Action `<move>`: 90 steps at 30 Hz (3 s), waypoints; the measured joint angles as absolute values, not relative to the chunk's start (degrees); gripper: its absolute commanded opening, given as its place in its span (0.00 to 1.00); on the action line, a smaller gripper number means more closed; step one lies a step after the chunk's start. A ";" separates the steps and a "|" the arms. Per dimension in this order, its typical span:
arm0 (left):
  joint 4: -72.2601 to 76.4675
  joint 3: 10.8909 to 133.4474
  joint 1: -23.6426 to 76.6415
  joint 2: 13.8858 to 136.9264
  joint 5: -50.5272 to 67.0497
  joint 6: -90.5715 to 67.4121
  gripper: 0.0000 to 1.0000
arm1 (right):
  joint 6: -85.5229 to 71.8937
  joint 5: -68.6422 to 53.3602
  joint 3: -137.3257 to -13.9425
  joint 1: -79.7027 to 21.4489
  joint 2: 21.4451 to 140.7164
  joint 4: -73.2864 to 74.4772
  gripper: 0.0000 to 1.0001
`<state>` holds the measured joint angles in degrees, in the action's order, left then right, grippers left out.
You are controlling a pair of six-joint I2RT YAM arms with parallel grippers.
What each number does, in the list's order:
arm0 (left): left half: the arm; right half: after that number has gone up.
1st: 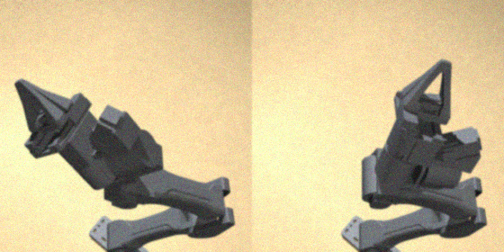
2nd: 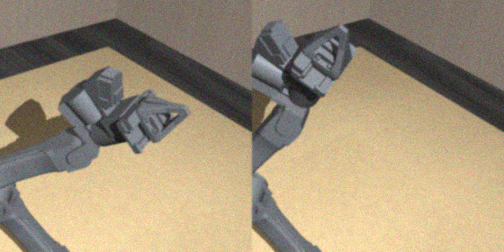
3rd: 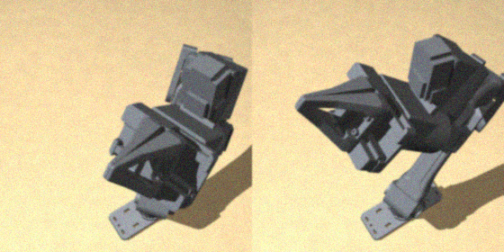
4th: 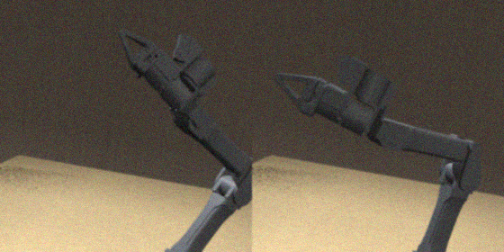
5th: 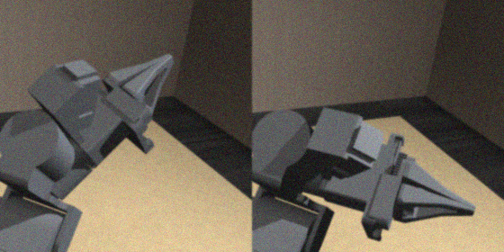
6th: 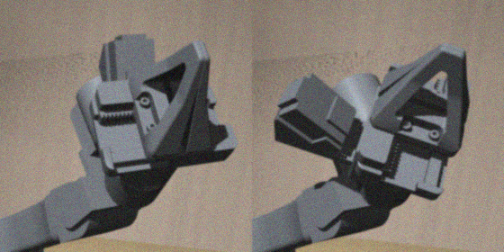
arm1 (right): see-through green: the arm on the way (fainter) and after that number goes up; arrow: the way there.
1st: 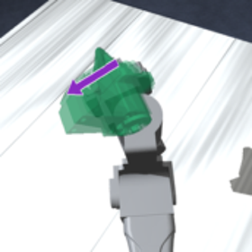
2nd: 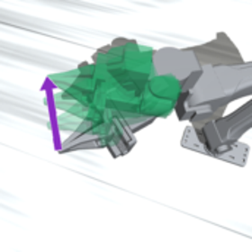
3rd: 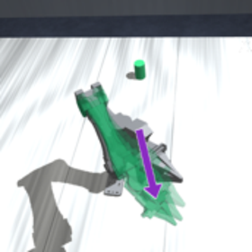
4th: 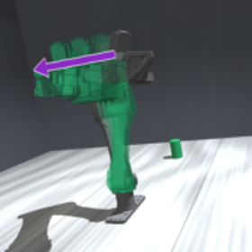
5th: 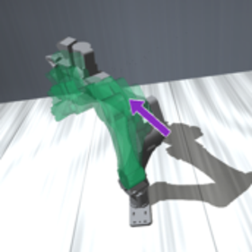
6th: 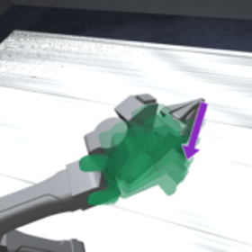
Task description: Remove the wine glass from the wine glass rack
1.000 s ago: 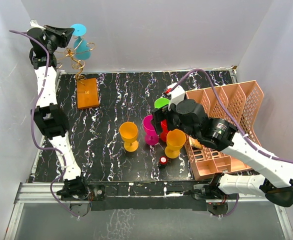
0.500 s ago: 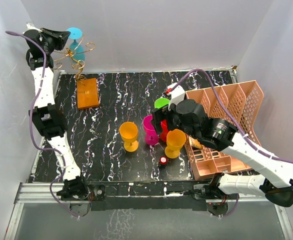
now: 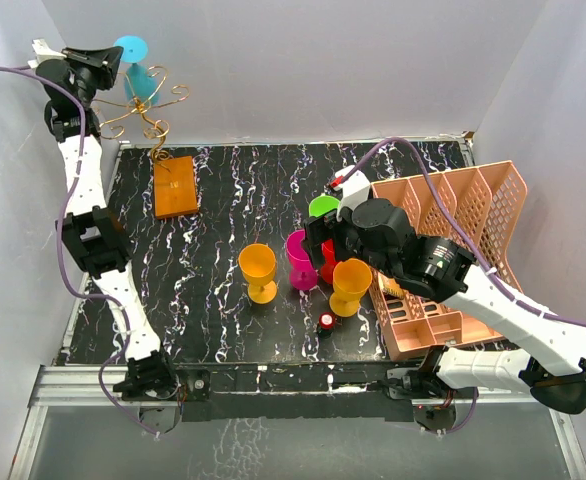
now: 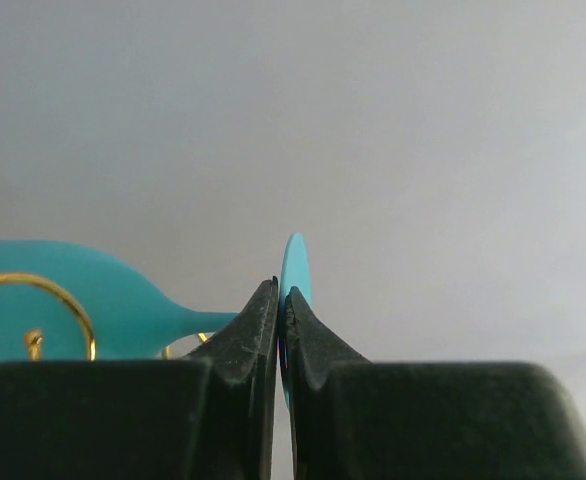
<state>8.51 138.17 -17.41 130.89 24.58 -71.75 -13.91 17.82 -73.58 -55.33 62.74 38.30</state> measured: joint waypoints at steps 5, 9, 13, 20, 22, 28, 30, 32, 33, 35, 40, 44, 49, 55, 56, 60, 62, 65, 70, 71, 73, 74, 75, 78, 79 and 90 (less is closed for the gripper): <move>14.37 141.12 -17.04 133.82 24.60 -74.76 0.00 | -14.09 17.80 -73.60 -55.33 62.74 38.30 1.00; 17.85 141.12 -16.75 133.86 24.73 -76.84 0.00 | -14.17 17.63 -73.60 -55.33 62.98 38.28 1.00; 21.10 141.12 -16.73 133.86 25.21 -77.76 0.00 | -14.50 17.26 -73.60 -55.33 63.48 38.30 1.00; 23.92 141.12 -16.38 132.97 26.68 -78.00 0.00 | -14.96 16.73 -73.60 -55.33 63.48 38.30 1.00; 24.23 140.94 -16.38 131.90 27.38 -77.97 0.00 | -15.11 16.62 -73.60 -55.33 63.48 38.30 1.00; 27.59 137.78 -16.32 124.77 30.98 -78.35 0.00 | -15.42 16.29 -73.60 -55.33 63.48 38.30 1.00; 30.70 134.43 -16.19 120.51 32.73 -79.37 0.00 | -15.62 16.12 -73.60 -55.33 63.48 38.30 1.00; 34.92 129.73 -15.92 115.46 34.50 -81.01 0.00 | -15.84 15.88 -73.60 -55.33 63.48 38.26 1.00; 36.62 127.35 -15.70 113.21 35.27 -81.73 0.00 | -16.03 15.79 -73.58 -55.33 63.48 38.13 1.00; 41.32 121.05 -14.68 107.26 37.21 -83.26 0.00 | -16.45 15.35 -73.49 -55.33 63.46 37.43 1.00; 52.03 105.97 -9.32 94.50 43.77 -85.67 0.00 | -16.51 15.07 -73.28 -55.31 63.42 36.71 1.00; 62.70 94.67 -7.62 86.28 48.47 -90.19 0.00 | -15.25 15.22 -73.30 -54.54 63.42 35.94 1.00; 76.03 84.88 -6.02 80.18 49.58 -98.02 0.00 | -14.52 11.86 -73.73 -50.63 63.42 34.41 1.00; 88.01 74.46 -2.70 77.17 48.42 -108.75 0.00 | -16.62 -0.97 -75.33 -41.93 63.55 29.17 1.00; 88.66 72.99 -2.46 77.08 48.14 -110.10 0.00 | -17.19 -3.11 -75.88 -40.75 63.70 28.05 1.00; 89.38 67.40 -1.21 76.49 47.53 -113.25 0.00 | -20.73 -12.16 -77.97 -37.19 64.31 21.82 1.00; 89.43 65.47 -0.21 75.75 47.51 -113.99 0.00 | -22.94 -16.12 -78.94 -35.66 64.79 18.70 1.00; 89.69 63.92 2.22 73.82 47.33 -114.56 0.00 | -27.27 -22.35 -79.72 -33.04 66.02 12.23 1.00; 90.43 62.28 6.28 70.30 47.03 -114.63 0.00 | -36.29 -32.21 -79.55 -30.15 69.84 0.36 1.00; 90.67 61.98 6.92 69.71 46.94 -114.63 0.00 | -38.09 -33.80 -79.15 -29.87 70.46 -2.20 0.97; 90.94 61.45 7.75 68.90 46.81 -114.54 0.00 | -43.20 -37.93 -77.01 -29.39 71.61 -9.78 0.87; 91.02 60.99 8.12 68.49 46.61 -114.50 0.00 | -45.82 -40.21 -75.70 -29.19 72.12 -13.91 0.83; 91.11 60.73 8.25 68.29 46.54 -114.48 0.00 | -48.51 -42.35 -74.56 -29.10 72.64 -17.87 0.80; 91.13 59.96 8.93 67.96 46.30 -114.48 0.00 | -56.58 -47.77 -71.66 -29.08 74.41 -30.68 0.72; 91.11 59.88 9.15 67.99 46.30 -114.48 0.00 | -59.24 -49.19 -70.83 -29.08 74.87 -34.72 0.68; 92.12 59.88 9.93 67.33 46.19 -114.63 0.00 | -73.82 -54.00 -64.55 -28.75 74.43 -59.88 0.10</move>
<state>92.12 59.88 9.93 67.33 46.19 -114.63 -73.82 -54.00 -64.55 -28.75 74.43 -59.88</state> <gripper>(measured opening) 0.032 0.275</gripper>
